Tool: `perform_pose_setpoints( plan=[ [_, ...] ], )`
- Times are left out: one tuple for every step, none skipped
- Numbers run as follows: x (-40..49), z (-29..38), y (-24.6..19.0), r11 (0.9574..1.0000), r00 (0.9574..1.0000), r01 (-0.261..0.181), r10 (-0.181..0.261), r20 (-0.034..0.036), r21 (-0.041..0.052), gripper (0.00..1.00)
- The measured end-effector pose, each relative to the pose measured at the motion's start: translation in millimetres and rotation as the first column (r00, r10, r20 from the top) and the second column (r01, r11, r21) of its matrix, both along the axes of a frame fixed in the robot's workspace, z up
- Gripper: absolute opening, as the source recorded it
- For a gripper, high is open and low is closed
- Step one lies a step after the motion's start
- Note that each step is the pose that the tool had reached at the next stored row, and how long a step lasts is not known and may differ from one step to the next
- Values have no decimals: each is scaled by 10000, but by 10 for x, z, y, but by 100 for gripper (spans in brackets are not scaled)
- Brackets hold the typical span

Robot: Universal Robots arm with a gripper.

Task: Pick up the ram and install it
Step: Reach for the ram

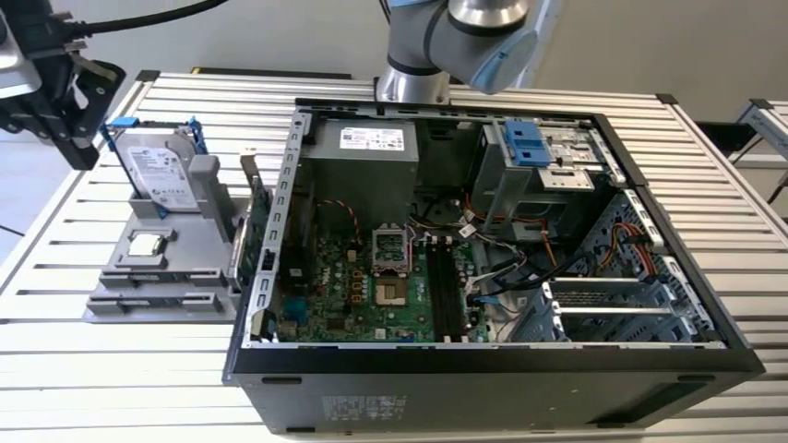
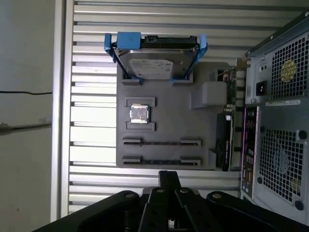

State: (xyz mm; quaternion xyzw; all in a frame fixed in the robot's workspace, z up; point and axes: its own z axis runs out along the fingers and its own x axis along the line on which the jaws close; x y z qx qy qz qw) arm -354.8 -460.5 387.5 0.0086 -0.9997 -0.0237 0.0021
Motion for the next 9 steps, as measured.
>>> perform_pose_setpoints(
  plan=[
    [0,0,-11,10000,10000,-1,1,0,0,0],
    [0,0,-23,10000,10000,0,0,1,0,0],
    [0,0,-34,10000,10000,-1,1,0,0,0],
    [0,0,-45,10000,10000,0,0,0,0,0],
    [0,0,-56,10000,10000,0,0,1,0,0],
    [0,0,-68,10000,10000,0,0,-1,0,0],
    [0,-1,-81,10000,10000,0,0,0,0,0],
    [0,-1,-90,10000,10000,0,0,0,0,0],
    [-1,-1,-90,10000,10000,1,-1,1,0,0]
  ],
)
